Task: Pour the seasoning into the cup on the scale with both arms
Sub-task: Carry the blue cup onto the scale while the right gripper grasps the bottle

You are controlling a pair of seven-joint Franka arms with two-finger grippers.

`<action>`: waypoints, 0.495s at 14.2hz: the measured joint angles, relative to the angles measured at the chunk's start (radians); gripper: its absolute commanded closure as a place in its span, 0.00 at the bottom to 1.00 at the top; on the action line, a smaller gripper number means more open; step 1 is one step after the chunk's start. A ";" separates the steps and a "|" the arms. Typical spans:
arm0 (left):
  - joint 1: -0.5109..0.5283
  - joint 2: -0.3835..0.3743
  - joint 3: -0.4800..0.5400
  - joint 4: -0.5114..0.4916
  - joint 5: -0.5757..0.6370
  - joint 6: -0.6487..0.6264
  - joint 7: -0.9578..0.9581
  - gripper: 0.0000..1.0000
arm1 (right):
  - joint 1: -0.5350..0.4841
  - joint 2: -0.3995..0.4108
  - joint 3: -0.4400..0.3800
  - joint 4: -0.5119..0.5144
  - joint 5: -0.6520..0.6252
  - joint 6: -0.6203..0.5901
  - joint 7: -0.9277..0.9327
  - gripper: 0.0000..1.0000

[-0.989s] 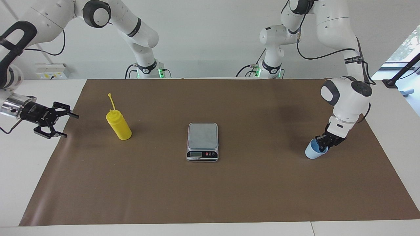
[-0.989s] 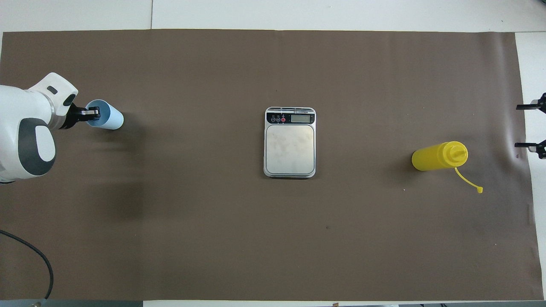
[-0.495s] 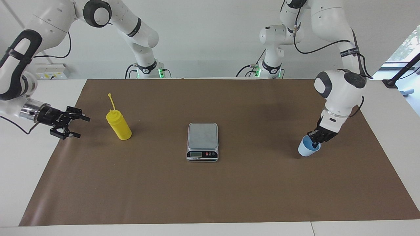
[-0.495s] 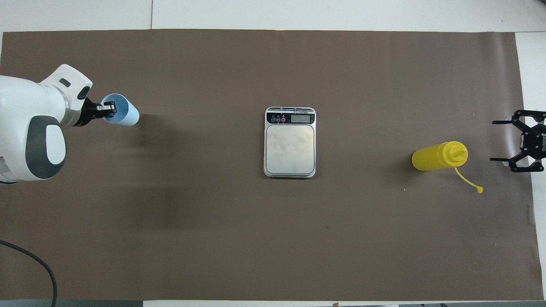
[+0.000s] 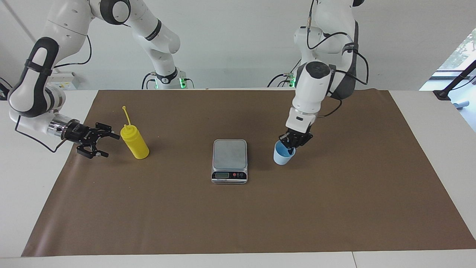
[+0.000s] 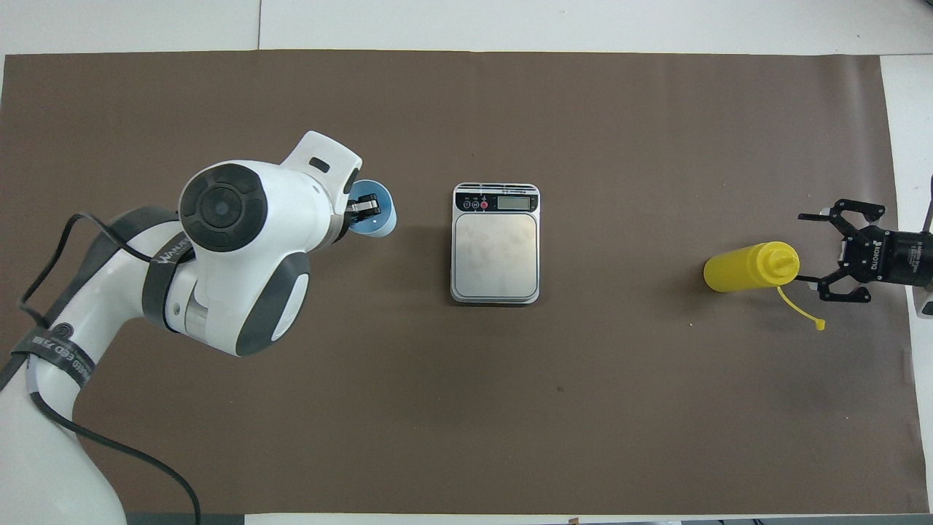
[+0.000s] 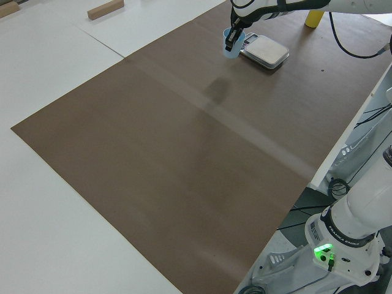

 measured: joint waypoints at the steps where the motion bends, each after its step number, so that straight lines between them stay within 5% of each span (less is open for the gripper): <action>1: -0.035 0.011 0.000 0.029 0.001 -0.021 -0.045 1.00 | 0.014 -0.006 0.000 -0.027 0.015 0.017 0.002 0.00; 7: -0.186 0.132 0.002 0.167 0.039 -0.043 -0.232 1.00 | 0.051 -0.036 0.000 -0.119 0.058 0.045 0.007 0.00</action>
